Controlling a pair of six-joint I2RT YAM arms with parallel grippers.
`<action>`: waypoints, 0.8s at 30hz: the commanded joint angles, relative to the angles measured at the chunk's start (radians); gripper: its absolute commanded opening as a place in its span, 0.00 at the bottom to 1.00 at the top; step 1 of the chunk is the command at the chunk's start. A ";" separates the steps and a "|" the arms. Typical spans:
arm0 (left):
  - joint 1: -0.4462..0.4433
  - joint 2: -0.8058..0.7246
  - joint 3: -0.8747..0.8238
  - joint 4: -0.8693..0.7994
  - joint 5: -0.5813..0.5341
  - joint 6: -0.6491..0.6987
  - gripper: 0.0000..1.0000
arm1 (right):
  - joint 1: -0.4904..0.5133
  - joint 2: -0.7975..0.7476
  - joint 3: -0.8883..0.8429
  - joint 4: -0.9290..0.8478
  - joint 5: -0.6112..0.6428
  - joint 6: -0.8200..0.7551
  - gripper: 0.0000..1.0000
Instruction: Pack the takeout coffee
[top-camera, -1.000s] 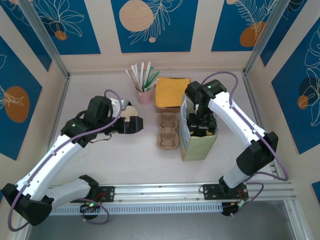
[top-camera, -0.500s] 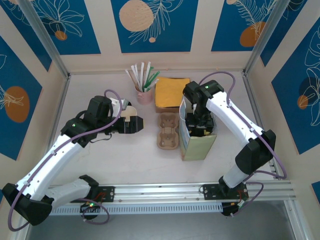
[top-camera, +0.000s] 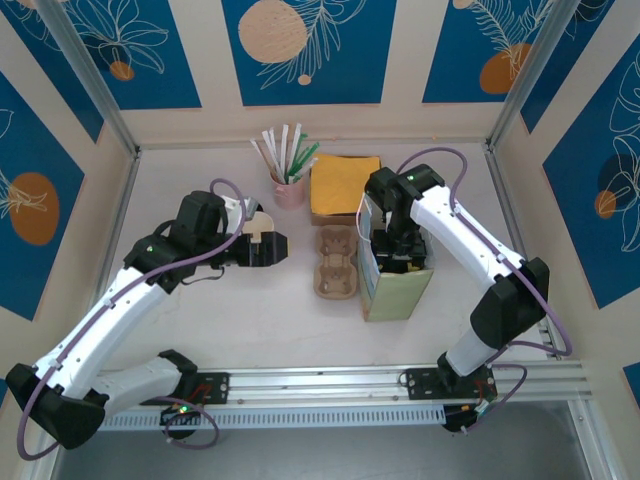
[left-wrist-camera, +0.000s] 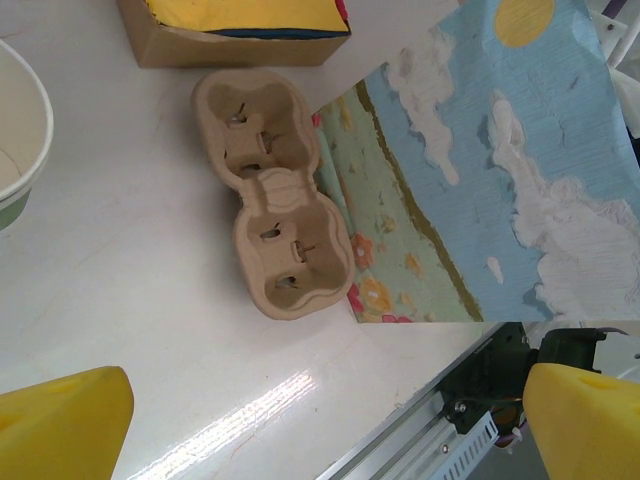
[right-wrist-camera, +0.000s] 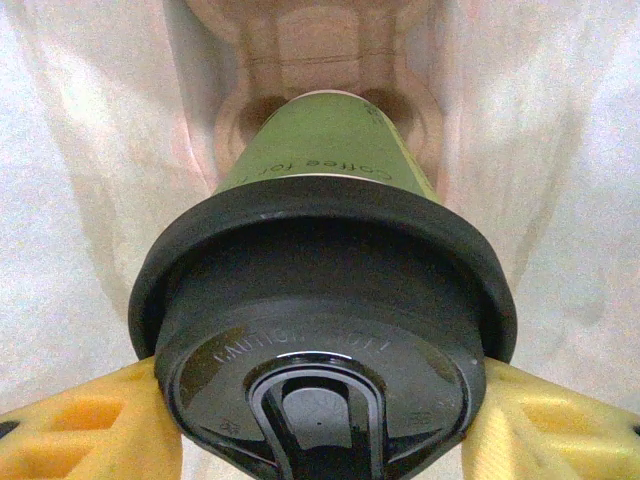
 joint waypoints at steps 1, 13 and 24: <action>-0.009 0.002 0.005 0.020 0.010 -0.013 1.00 | -0.004 -0.026 -0.007 -0.007 -0.012 0.006 0.57; -0.008 0.005 -0.001 0.033 0.022 -0.029 1.00 | -0.007 -0.041 -0.015 -0.006 -0.010 0.010 0.57; -0.008 -0.006 -0.005 0.050 -0.007 -0.048 1.00 | -0.007 -0.046 -0.019 0.000 -0.013 0.011 0.57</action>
